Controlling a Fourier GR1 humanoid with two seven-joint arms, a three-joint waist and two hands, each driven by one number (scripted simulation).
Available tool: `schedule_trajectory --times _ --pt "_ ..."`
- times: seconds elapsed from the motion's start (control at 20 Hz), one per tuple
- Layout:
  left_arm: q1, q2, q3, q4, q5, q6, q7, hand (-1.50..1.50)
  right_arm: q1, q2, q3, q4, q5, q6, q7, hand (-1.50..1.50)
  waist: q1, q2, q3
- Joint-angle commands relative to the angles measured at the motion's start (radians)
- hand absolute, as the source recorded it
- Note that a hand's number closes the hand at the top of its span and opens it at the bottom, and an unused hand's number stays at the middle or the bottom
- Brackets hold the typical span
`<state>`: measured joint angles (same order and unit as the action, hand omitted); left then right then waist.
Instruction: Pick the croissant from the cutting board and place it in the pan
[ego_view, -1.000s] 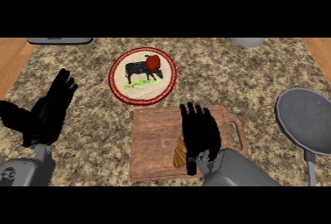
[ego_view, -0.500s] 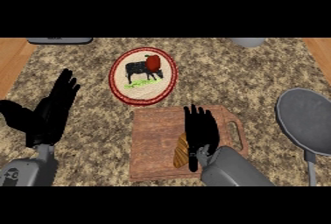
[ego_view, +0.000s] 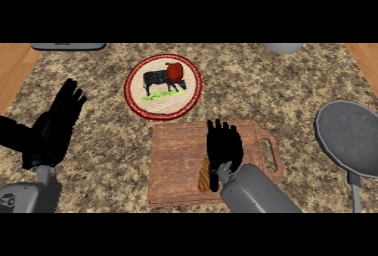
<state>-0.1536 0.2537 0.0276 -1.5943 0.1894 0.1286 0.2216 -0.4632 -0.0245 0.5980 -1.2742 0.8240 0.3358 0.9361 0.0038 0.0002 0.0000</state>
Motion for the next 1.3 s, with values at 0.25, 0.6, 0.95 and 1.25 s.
schedule_trajectory --times 0.25,0.6,0.95,1.25 --pt "-0.012 -0.043 0.013 0.016 -0.020 -0.018 0.001 0.00 0.039 0.002 0.011 0.077 0.078 -0.060 -0.165 1.50 -0.003 0.000 0.000" --pt "0.026 -0.040 0.033 -0.034 -0.026 -0.051 0.019 0.00 -0.036 0.024 -0.005 0.206 0.054 -0.160 -0.196 1.50 0.004 0.000 0.000" --pt "-0.035 -0.008 0.077 -0.025 -0.008 -0.064 0.067 0.00 0.008 -0.001 -0.035 0.172 0.208 -0.284 -0.266 1.50 0.004 0.000 0.000" --pt "0.043 -0.074 0.017 -0.019 -0.065 -0.037 -0.010 0.00 0.047 0.005 -0.182 -0.010 0.205 -0.282 0.008 1.50 -0.006 -0.003 0.000"
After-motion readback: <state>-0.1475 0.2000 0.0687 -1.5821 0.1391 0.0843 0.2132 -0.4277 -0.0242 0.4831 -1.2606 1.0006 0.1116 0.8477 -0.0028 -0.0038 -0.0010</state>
